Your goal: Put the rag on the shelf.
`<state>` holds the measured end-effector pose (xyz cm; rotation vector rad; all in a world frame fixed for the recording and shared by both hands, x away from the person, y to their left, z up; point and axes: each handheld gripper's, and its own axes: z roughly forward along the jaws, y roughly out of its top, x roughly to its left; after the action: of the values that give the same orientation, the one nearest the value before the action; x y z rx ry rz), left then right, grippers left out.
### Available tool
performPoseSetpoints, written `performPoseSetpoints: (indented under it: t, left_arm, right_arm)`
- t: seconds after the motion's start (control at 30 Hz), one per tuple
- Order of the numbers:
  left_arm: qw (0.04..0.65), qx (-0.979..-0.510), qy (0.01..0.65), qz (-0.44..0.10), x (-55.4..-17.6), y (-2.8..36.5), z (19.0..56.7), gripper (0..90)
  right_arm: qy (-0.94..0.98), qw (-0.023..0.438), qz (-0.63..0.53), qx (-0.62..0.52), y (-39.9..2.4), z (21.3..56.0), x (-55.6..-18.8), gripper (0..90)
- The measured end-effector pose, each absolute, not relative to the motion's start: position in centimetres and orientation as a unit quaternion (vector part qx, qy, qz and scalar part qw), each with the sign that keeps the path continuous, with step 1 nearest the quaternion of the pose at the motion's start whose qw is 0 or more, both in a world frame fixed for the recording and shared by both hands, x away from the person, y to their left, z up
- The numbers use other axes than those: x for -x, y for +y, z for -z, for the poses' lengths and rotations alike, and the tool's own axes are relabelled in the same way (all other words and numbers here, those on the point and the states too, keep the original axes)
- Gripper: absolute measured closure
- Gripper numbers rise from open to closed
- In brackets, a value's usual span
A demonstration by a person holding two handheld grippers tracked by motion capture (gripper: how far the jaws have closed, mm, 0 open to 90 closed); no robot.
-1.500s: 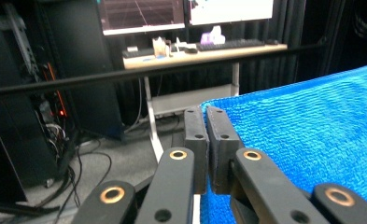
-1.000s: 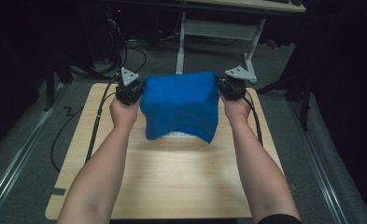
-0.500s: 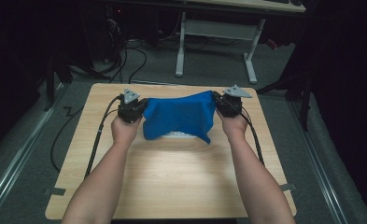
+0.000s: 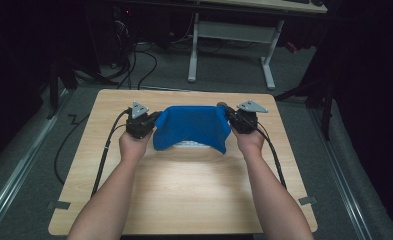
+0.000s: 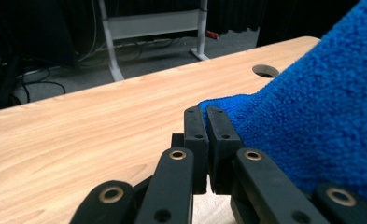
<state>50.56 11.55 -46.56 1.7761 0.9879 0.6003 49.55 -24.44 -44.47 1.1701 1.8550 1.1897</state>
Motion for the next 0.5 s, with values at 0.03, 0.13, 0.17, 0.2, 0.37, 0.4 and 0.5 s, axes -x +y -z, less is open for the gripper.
performPoseSetpoints:
  t: [0.03,0.13,0.17,0.2,0.37,0.4,0.5]
  left_arm:
    - [0.489,-0.732,0.406,-0.245,-50.5,11.6,46.6,88.0]
    - [0.49,-0.733,0.406,-0.241,-50.4,11.6,47.0,88.0]
    - [0.488,-0.735,0.405,-0.24,-50.4,11.6,47.2,88.0]
    - [0.487,-0.736,0.405,-0.239,-50.4,11.6,47.3,88.0]
    - [0.483,-0.741,0.409,-0.223,-50.4,11.6,48.7,88.0]
    - [0.482,-0.743,0.409,-0.219,-50.4,11.6,48.9,88.0]
    - [0.483,-0.744,0.413,-0.207,-50.5,11.6,49.7,87.9]
  right_arm:
    - [0.705,0.318,-0.452,-0.445,-24.4,44.5,-49.5,87.9]
    - [0.71,0.317,-0.448,-0.441,-24.1,44.7,-49.4,87.9]
    - [0.712,0.316,-0.446,-0.441,-23.9,44.8,-49.4,87.9]
    - [0.716,0.317,-0.444,-0.435,-23.8,44.9,-49.4,87.9]
    - [0.722,0.31,-0.44,-0.435,-23.4,46.4,-49.2,87.9]
    - [0.724,0.305,-0.437,-0.438,-23.4,46.8,-49.2,87.9]
    - [0.727,0.291,-0.431,-0.447,-23.4,47.9,-49.2,87.9]
